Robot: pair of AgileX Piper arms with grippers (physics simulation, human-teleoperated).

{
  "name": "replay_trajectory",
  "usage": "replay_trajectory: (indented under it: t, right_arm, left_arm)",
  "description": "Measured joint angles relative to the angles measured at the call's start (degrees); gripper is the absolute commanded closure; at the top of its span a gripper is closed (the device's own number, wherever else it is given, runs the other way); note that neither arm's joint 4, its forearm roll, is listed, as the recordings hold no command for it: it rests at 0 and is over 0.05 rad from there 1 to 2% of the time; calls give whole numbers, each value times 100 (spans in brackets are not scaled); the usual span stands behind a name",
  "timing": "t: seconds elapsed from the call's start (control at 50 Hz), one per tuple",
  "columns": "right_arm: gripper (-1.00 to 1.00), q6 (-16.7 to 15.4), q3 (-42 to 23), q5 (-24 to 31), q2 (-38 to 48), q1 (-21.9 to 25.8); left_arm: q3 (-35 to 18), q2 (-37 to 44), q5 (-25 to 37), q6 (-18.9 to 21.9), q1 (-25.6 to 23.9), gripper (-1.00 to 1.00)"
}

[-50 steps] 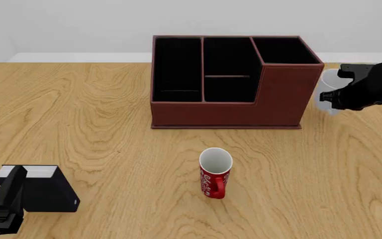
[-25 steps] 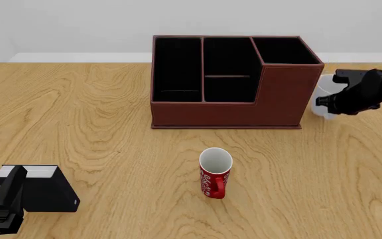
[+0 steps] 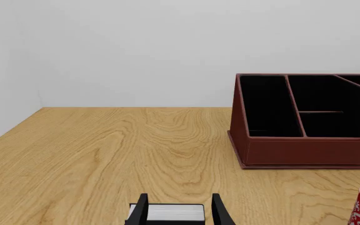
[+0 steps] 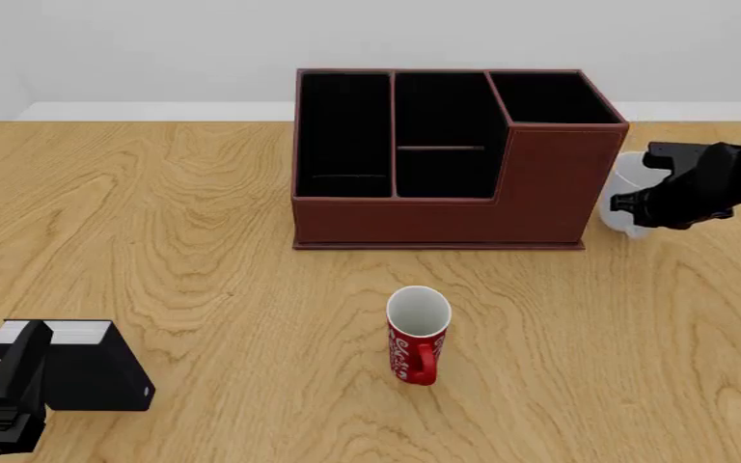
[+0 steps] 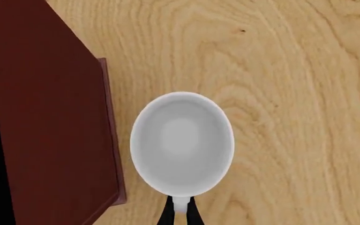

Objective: Pick up the white mug and place it to the right of the caddy.

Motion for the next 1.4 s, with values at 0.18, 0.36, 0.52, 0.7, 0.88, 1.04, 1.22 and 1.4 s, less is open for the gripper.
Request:
replay_trajectory:
  t: [0.18, 0.36, 0.52, 0.7, 0.88, 1.04, 1.22, 1.4]
  right_arm:
    - [100, 25, 3, -63, 12, -12]
    - [100, -2, -38, -88, 41, -25]
    - [100, 6, -112, -97, 98, -38]
    - [100, -9, -154, -74, 119, -34]
    - [100, -7, -180, -63, 147, -43]
    - [100, -13, -181, -66, 154, -52]
    - [-100, 0, -185, -72, 233, -70]
    - [-100, 78, -154, -78, 407, -111]
  left_arm:
    - [0, 0, 0, 0, 0, -100]
    - [0, 0, 0, 0, 0, -100]
    - [0, 0, 0, 0, 0, -100]
    - [0, 0, 0, 0, 0, -100]
    - [0, 0, 0, 0, 0, -100]
    - [0, 0, 0, 0, 0, -100]
    - [0, 0, 0, 0, 0, -100]
    - [0, 0, 0, 0, 0, -100]
